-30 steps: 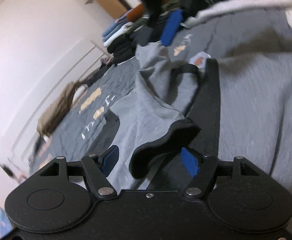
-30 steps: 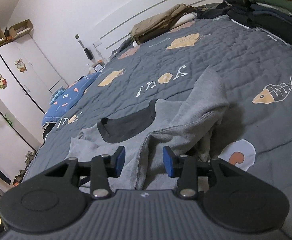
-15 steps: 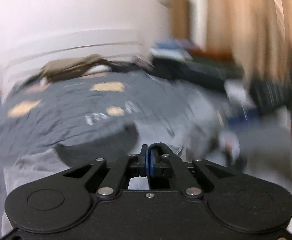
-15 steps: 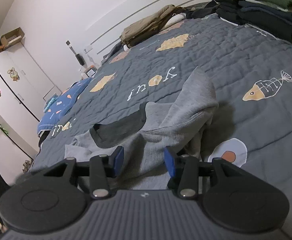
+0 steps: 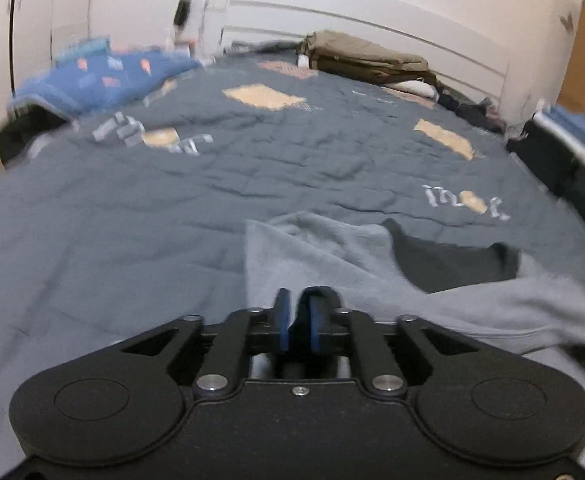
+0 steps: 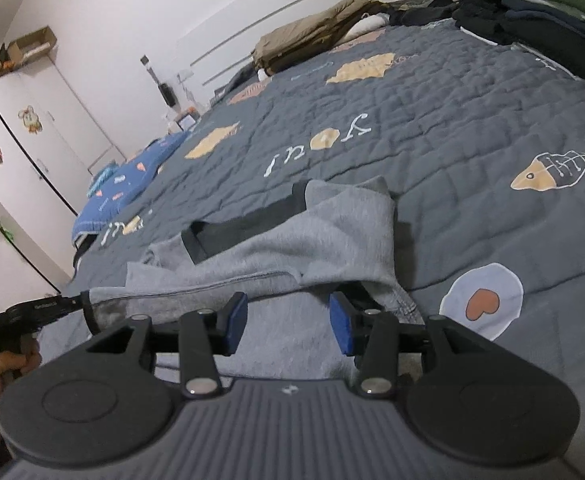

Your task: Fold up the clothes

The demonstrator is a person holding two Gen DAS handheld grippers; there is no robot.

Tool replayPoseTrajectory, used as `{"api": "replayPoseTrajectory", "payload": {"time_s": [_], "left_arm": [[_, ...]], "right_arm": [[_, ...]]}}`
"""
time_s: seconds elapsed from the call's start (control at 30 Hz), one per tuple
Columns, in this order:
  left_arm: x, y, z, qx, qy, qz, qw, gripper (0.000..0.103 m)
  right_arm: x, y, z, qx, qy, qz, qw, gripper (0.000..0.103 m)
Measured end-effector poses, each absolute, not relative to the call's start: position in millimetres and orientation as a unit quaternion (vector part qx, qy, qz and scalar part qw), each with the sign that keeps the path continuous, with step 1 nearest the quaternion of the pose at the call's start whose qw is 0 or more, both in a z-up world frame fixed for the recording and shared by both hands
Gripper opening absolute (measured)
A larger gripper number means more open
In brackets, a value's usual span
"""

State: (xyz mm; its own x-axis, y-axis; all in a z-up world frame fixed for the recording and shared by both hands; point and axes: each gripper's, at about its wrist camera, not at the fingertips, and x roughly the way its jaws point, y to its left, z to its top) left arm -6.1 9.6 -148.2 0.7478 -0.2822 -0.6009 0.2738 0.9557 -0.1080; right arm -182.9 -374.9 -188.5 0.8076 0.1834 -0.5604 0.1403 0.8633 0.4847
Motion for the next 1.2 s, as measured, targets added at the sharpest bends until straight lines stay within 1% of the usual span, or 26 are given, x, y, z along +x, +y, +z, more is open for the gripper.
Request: {"api": "replayPoseTrajectory", "payload": {"time_s": [0.03, 0.07, 0.1, 0.2, 0.3, 0.43, 0.47, 0.57, 0.67, 0.7, 0.77, 0.8, 0.83, 0.87, 0.9, 0.93, 1.03, 1.13, 1.2], "left_arm": [[-10.5, 8.5, -143.2, -0.003, 0.308, -0.156, 0.939, 0.06], [-14.9, 7.3, -138.1, 0.0, 0.293, -0.163, 0.942, 0.068], [-19.3, 6.1, -133.1, 0.003, 0.279, -0.17, 0.945, 0.073], [-34.0, 0.3, -122.8, 0.025, 0.257, -0.227, 0.939, 0.073], [-46.4, -14.7, -124.7, 0.049, 0.245, -0.266, 0.931, 0.076], [-45.3, -50.5, -144.4, 0.156, 0.239, -0.278, 0.917, 0.078], [-37.7, -54.7, -150.6, 0.162, 0.25, -0.271, 0.915, 0.078], [-13.7, -53.8, -167.7, 0.136, 0.29, -0.237, 0.917, 0.078], [3.2, -34.0, -174.8, 0.079, 0.311, -0.21, 0.924, 0.077], [8.5, -29.1, -176.2, 0.058, 0.316, -0.206, 0.924, 0.075], [16.2, -24.4, -177.3, 0.028, 0.322, -0.205, 0.924, 0.066], [19.8, -22.3, -177.7, 0.014, 0.325, -0.205, 0.923, 0.058], [24.2, -21.9, -180.2, 0.003, 0.331, -0.206, 0.921, 0.045], [27.6, -21.4, -183.0, -0.006, 0.341, -0.208, 0.917, 0.037], [30.0, -20.0, -185.2, -0.014, 0.352, -0.211, 0.912, 0.02], [31.5, -18.6, -188.0, -0.021, 0.36, -0.214, 0.908, 0.012], [29.1, -12.6, -187.1, -0.013, 0.365, -0.225, 0.903, 0.005], [17.1, 1.9, -170.2, -0.013, 0.354, -0.255, 0.9, 0.004], [4.6, 9.9, -158.3, 0.006, 0.347, -0.279, 0.895, 0.004]], "right_arm": [[-182.5, -373.7, -188.7, 0.258, 0.31, 0.01, 0.915, 0.044], [-182.2, -373.1, -188.5, 0.255, 0.307, 0.008, 0.917, 0.044], [-181.9, -372.9, -188.2, 0.254, 0.306, 0.006, 0.918, 0.044], [-182.4, -372.1, -187.1, 0.245, 0.299, -0.005, 0.922, 0.044], [-182.3, -371.4, -185.5, 0.221, 0.29, -0.023, 0.931, 0.045], [-179.2, -367.4, -185.4, 0.177, 0.288, -0.048, 0.94, 0.045], [-177.8, -366.7, -186.6, 0.167, 0.29, -0.052, 0.941, 0.045], [-173.5, -364.6, -190.6, 0.134, 0.299, -0.061, 0.943, 0.046], [-169.1, -362.5, -194.7, 0.102, 0.307, -0.07, 0.944, 0.046], [-167.4, -361.1, -196.3, 0.093, 0.31, -0.07, 0.944, 0.046], [-164.5, -357.7, -199.5, 0.074, 0.315, -0.068, 0.944, 0.047], [-163.7, -356.1, -201.0, 0.064, 0.317, -0.07, 0.944, 0.047], [-162.9, -354.6, -202.6, 0.053, 0.319, -0.072, 0.944, 0.047], [-162.0, -354.2, -204.4, 0.043, 0.323, -0.077, 0.942, 0.047], [-161.1, -354.1, -206.3, 0.033, 0.327, -0.084, 0.941, 0.047], [-159.8, -355.6, -209.2, 0.025, 0.336, -0.095, 0.937, 0.047], [-155.7, -365.2, -219.1, 0.017, 0.368, -0.127, 0.921, 0.047], [-155.9, -375.5, -225.0, 0.024, 0.386, -0.148, 0.91, 0.047], [-156.6, -381.3, -227.2, 0.026, 0.395, -0.158, 0.905, 0.048]]}}
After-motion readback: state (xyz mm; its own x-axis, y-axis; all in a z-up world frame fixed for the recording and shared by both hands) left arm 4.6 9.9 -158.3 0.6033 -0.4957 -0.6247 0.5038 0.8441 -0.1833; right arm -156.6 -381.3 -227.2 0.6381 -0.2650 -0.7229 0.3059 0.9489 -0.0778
